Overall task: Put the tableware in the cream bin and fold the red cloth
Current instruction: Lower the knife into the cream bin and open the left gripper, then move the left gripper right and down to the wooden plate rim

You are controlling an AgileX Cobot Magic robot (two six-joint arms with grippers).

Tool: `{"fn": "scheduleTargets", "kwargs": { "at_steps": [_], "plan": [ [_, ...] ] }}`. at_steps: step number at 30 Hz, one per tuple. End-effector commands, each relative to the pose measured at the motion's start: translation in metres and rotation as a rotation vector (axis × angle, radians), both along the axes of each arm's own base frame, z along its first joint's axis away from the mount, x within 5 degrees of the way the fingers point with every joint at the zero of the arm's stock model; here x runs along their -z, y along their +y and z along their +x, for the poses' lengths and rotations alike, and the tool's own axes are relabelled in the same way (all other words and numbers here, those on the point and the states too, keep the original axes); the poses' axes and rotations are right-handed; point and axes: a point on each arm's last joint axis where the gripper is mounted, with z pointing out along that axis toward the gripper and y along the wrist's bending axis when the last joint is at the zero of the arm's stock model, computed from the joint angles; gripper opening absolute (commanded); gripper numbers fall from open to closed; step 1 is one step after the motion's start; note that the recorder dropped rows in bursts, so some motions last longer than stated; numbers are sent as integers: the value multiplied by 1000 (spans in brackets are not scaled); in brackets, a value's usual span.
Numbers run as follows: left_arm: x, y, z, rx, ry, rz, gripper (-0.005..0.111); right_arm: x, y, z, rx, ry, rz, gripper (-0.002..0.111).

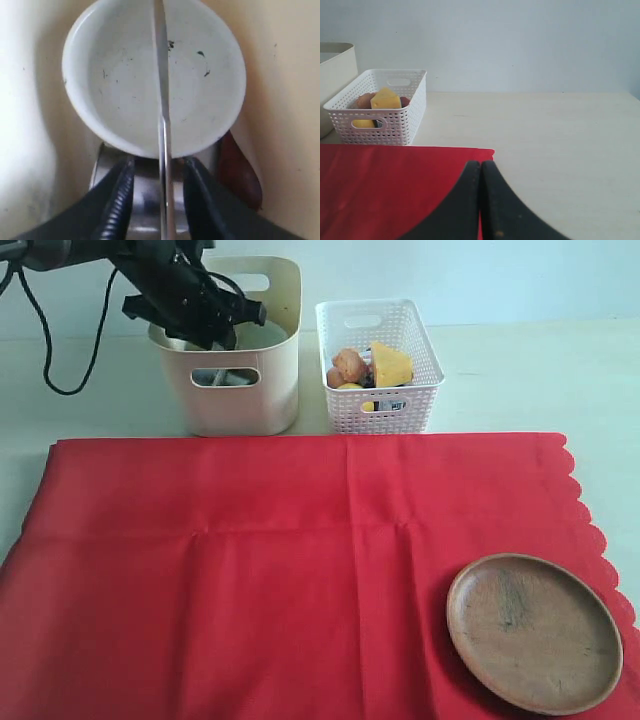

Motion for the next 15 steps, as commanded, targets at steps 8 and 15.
{"fn": "scheduleTargets", "kwargs": {
  "at_steps": [8, 15],
  "plan": [
    [-91, 6, -28, 5, -85, -73, 47, 0, 0, 0, 3, -13, 6, 0],
    [-116, 2, -62, 52, 127, -178, 47, 0, 0, 0, 3, -13, 6, 0]
  ]
}}
